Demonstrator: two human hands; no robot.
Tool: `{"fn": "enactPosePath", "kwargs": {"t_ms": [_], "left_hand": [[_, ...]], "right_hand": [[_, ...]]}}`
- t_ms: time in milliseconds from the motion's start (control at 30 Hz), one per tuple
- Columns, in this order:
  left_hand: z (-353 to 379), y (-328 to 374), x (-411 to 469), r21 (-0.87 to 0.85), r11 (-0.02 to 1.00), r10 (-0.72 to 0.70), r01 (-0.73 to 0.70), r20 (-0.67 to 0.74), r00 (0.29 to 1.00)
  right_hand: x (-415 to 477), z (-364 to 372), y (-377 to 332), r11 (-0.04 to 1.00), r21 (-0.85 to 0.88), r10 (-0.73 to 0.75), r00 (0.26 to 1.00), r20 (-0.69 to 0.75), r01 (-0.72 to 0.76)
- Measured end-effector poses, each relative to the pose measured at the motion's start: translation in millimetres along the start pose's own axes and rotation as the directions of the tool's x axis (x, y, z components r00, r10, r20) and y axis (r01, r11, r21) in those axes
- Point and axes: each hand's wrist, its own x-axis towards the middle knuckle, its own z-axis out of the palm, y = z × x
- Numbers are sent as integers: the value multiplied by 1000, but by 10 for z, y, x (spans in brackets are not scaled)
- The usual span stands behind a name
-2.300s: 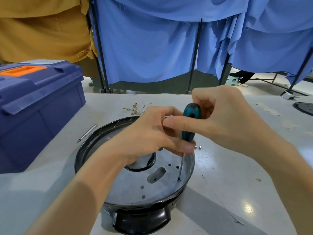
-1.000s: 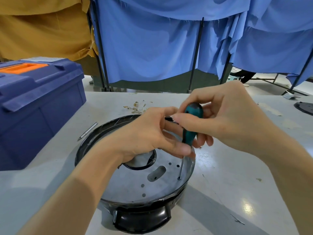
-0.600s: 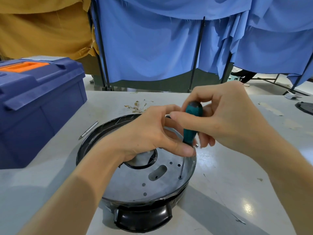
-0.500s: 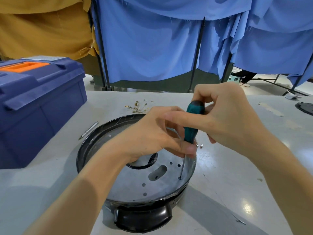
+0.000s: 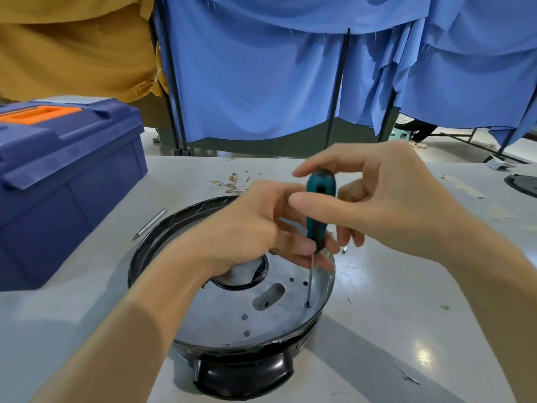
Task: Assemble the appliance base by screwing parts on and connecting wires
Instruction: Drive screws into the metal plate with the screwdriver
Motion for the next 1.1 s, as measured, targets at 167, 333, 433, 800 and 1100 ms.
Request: {"fn": "enactPosePath", "kwargs": {"t_ms": [167,333,433,800,1100], "left_hand": [[43,43,-5,50,999,12,-11,-6,1000],[37,19,6,-40,999,-5,6,13,1000],[15,32,-17,-18,1000,-3,3,18,1000],[35,9,22,10,1000,-6,7,-34,999],[32,14,6,-6,1000,19,-19,-26,999]], "right_hand": [[23,44,-20,999,-30,-24,996,-86,22],[15,3,-22,987,-162,16,999,-52,-25],[-12,-8,-20,999,39,-18,1000,11,18],[-6,-25,-9,1000,28,-10,1000,15,10],[3,-18,-42,998,-62,27,999,28,-25]]}}
